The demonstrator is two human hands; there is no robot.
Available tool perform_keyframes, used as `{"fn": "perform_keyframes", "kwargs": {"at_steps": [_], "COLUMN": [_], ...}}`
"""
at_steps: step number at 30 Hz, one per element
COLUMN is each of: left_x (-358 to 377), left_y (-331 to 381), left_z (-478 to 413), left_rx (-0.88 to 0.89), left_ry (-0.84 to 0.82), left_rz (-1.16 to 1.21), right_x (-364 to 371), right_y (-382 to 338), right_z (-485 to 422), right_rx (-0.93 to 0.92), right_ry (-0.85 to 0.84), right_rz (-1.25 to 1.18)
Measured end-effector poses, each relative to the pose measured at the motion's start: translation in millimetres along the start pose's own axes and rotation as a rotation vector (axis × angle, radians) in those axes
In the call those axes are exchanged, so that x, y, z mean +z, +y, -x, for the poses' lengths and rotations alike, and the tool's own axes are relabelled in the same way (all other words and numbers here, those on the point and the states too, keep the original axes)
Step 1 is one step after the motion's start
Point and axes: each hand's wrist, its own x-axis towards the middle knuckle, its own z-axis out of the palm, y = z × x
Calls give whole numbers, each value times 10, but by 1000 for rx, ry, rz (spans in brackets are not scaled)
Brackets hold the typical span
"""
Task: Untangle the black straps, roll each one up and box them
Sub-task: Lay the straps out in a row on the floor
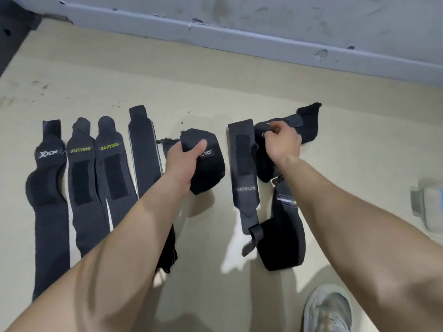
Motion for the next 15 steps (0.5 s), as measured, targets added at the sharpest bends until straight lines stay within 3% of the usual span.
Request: {"fn": "perform_keyframes", "kwargs": {"at_steps": [3,7,12,15], "left_x": [83,139,211,281], "left_y": [-19,-42,-44,-31], "left_z": [-47,-175,-256,-227], "left_rx": [-20,-32,-47,-70], "left_ry": [10,9,-31,-45], "left_rz": [4,-40,-60,-47], "right_x": [27,165,231,101], "right_y": [-71,-101,55,144], "right_z": [-202,-479,-604,-492], "right_rx": [27,142,162,192], "right_ry": [-177,-284,92,159], "right_rz": [263,77,-415,-775]}}
